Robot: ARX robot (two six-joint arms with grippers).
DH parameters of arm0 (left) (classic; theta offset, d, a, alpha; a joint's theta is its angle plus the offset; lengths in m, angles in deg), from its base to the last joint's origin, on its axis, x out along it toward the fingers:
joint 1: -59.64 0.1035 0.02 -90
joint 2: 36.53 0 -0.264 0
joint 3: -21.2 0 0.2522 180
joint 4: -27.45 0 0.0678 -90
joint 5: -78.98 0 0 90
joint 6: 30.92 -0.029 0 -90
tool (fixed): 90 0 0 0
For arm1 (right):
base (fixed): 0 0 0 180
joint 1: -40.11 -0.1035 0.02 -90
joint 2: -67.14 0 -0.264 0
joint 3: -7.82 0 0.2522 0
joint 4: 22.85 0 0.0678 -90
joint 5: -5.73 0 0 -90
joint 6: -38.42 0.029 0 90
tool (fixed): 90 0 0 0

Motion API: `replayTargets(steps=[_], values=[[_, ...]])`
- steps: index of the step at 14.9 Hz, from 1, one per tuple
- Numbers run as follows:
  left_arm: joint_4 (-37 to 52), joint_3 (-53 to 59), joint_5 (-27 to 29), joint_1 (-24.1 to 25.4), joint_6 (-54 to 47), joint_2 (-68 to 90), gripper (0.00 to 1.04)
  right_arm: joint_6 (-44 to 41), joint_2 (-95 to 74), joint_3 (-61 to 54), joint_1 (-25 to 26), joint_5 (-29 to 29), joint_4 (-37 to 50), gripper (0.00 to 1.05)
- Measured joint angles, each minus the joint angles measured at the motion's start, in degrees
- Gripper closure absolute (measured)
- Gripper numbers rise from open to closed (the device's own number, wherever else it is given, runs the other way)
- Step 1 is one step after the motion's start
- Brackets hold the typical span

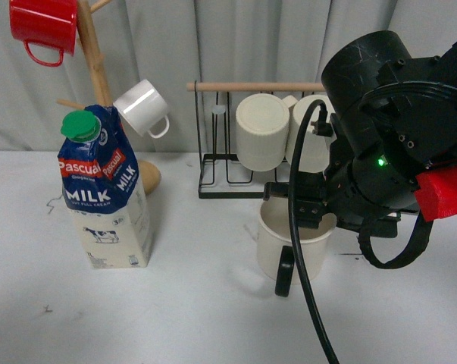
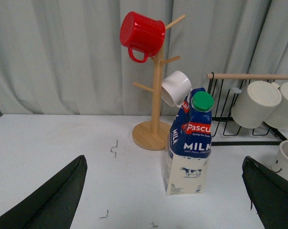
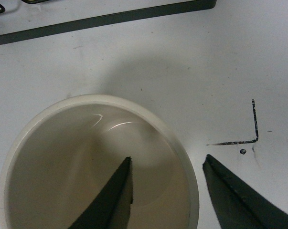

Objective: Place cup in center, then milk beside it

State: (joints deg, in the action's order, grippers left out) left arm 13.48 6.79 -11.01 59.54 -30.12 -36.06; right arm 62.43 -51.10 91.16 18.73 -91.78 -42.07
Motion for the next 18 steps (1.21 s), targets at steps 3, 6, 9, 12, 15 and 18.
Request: replayTargets(steps=[3,6,9,12,15,18], values=[[0.02,0.0,0.0,0.0,0.0,0.0,0.07,-0.5,2.62,-0.96,0.94,3.17,2.03,0.27],[0.02,0.0,0.0,0.0,0.0,0.0,0.07,-1.66,14.75,-8.94,3.02,7.5,11.69,0.06],[0.02,0.0,0.0,0.0,0.0,0.0,0.07,-5.99,30.75,-24.02,4.81,8.15,30.32,0.12],[0.0,0.0,0.07,0.0,0.0,0.0,0.07,-20.06,57.09,-46.62,8.17,-5.44,38.88,0.46],[0.0,0.0,0.0,0.0,0.0,0.0,0.07,-22.69,85.0,-61.09,15.91,0.96,26.47,0.83],[0.0,0.0,0.04,0.0,0.0,0.0,0.07,-23.63,91.78,-62.95,21.7,7.28,25.51,1.03]])
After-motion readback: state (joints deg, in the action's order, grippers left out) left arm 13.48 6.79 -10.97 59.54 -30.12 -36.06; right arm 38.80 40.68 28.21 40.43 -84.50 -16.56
